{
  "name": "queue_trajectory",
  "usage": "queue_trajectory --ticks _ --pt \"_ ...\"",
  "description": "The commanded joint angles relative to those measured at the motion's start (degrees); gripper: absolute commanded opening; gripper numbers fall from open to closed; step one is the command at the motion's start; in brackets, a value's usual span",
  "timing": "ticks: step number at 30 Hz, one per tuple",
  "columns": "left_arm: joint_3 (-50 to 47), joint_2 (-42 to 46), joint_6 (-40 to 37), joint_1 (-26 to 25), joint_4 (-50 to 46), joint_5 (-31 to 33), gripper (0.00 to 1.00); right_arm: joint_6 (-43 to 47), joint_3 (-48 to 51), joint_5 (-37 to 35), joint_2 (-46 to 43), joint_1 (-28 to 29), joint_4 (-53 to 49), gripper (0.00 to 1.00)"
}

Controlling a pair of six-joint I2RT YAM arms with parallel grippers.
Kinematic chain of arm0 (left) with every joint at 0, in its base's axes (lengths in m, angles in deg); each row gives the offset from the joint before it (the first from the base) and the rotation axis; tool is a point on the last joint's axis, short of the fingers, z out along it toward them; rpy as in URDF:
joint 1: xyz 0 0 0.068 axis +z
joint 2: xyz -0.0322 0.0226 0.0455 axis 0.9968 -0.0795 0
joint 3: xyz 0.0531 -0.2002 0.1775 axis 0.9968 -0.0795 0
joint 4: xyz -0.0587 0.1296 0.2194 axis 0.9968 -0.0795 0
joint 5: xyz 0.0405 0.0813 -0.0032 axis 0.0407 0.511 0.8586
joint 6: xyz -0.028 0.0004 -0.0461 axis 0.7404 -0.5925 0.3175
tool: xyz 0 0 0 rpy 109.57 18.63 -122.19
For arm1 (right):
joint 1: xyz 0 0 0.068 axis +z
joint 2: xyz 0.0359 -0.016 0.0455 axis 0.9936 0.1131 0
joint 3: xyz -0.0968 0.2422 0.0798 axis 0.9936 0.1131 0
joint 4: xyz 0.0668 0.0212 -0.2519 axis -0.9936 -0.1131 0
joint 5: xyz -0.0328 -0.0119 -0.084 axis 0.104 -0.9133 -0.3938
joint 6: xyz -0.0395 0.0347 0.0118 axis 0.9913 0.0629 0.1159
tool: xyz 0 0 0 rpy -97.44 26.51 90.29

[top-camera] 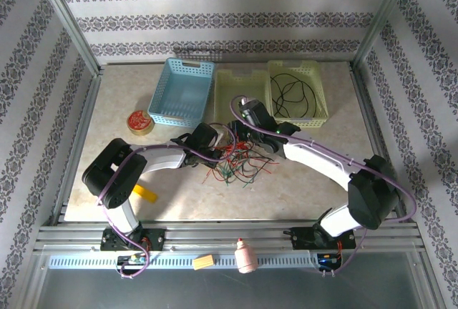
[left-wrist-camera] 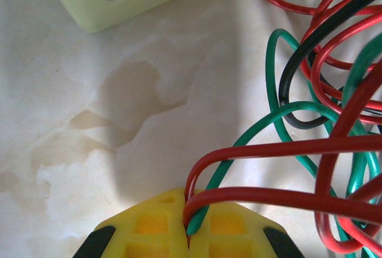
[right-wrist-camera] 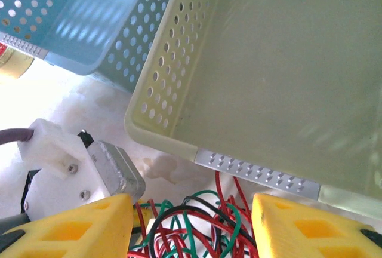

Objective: Untangle the cables

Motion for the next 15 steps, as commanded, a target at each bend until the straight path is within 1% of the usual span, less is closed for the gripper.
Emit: queue_trajectory --ticks 1,9,15 --pt "-1.1 0.8 0.8 -0.2 -2.3 1.8 0.0 -0.5 0.0 0.6 -0.5 -1.2 0.9 0.55" --pt "-0.4 0.7 0.4 -0.2 -3.6 2.1 0.0 -0.1 0.5 0.6 -1.7 -3.3 0.5 0.55" --pt "0.1 1.6 0.2 -0.2 -4.9 2.4 0.0 -1.1 2.3 2.3 -2.9 -5.7 1.2 0.54"
